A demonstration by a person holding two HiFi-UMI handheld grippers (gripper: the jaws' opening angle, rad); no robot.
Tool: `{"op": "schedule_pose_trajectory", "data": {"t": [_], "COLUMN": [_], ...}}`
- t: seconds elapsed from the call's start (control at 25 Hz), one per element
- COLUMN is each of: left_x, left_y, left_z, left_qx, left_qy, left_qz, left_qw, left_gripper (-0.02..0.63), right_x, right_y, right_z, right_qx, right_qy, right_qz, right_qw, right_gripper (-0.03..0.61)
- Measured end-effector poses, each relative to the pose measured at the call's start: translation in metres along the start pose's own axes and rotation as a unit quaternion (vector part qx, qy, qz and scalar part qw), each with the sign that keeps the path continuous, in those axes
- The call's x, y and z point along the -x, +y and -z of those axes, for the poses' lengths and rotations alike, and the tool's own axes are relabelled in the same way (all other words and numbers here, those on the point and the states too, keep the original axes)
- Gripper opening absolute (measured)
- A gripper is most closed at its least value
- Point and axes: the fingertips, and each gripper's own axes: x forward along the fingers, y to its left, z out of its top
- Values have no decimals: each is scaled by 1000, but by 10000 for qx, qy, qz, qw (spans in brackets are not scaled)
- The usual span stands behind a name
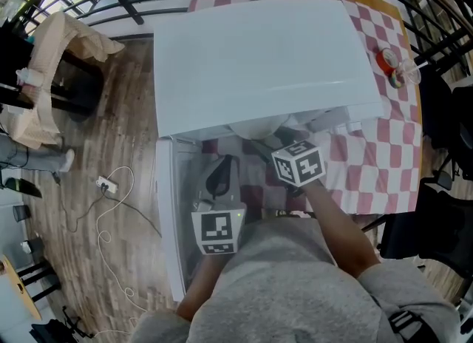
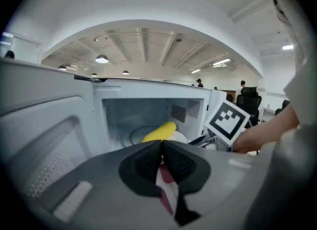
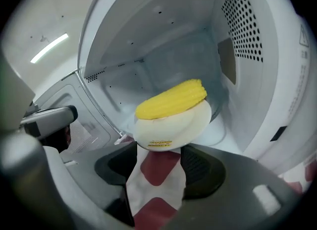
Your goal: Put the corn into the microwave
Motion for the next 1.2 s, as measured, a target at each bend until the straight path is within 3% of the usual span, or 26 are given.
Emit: {"op": "schedule_pose_trajectory", "data": {"t": [0.24, 0.44, 0.92, 1.0, 1.2], "left_x": [0, 0, -2, -2, 1], "left_y": [-1, -2, -5, -5, -1], "left_z": [1, 0, -2, -1, -1], "left_qx": [-25, -40, -110, -119, -117], "left_qy": [48, 36, 49, 65, 64], "left_qz": [-47, -39, -2, -7, -62], "left_qw": [10000, 10000, 9999, 9999, 9999], "left_gripper": [11, 11, 11, 11, 11], "right_x": [9, 15, 13, 7, -5], "right_y": [-8, -10, -13, -14, -15], "right_z": [2, -1, -10, -14, -26], "right_qx": [483, 697, 1050, 1094, 1204], "right_qy": [-187, -533, -724, -692, -694], "right_qz": [737, 1074, 1240, 1290, 1367], "right_qw": [9959, 9903, 9841, 9832, 9808], "right_gripper": [307, 313, 311, 276, 268]}}
